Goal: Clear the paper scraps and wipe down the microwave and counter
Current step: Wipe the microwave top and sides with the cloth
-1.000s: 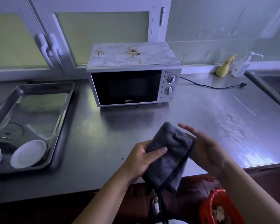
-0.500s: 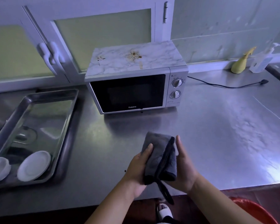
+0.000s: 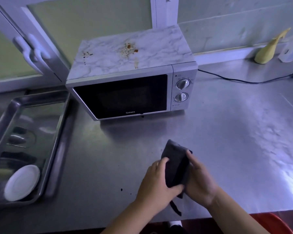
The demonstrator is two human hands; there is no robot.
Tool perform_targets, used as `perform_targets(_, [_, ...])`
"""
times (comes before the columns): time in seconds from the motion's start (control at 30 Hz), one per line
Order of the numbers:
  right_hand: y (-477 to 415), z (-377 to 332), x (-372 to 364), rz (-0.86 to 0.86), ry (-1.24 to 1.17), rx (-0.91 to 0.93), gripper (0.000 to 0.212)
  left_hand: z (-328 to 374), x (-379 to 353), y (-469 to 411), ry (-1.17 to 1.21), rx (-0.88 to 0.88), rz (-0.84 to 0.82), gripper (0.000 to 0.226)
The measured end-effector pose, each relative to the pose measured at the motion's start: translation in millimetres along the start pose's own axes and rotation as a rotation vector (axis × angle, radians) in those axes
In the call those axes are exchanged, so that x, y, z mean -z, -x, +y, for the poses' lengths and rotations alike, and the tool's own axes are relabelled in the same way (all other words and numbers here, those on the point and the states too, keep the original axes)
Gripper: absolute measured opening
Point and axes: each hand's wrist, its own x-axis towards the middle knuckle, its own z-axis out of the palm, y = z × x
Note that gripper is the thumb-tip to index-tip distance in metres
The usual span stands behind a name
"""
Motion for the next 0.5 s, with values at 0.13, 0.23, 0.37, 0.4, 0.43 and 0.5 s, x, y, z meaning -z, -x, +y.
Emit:
perform_targets(0.13, [-16.0, -9.2, 1.1, -0.025, 0.233, 0.004, 0.058, -0.9, 10.5, -21.8, 0.262, 0.085, 0.051, 0.043])
perform_targets(0.23, [-23.9, -22.5, 0.9, 0.005, 0.329, -0.030, 0.058, -3.9, 15.7, -32.7, 0.428, 0.092, 0.074, 0.025])
perform_targets(0.37, [-31.3, -26.8, 9.3, 0.046, 0.262, -0.192, 0.053, -8.0, 19.4, -43.0, 0.711, 0.125, 0.044, 0.037])
perform_targets(0.4, [-33.8, -27.4, 13.0, 0.060, 0.226, -0.205, 0.057, -8.9, 21.1, -45.4, 0.778, 0.149, 0.052, 0.036])
perform_targets(0.43, [-35.8, -28.7, 15.4, 0.082, 0.196, -0.213, 0.063, -9.4, 22.3, -48.4, 0.838, 0.177, 0.070, 0.035])
perform_targets(0.5, [-39.5, -33.5, 20.0, 0.136, 0.171, -0.221, 0.070, -10.2, 22.8, -53.9, 0.937, 0.239, 0.120, 0.032])
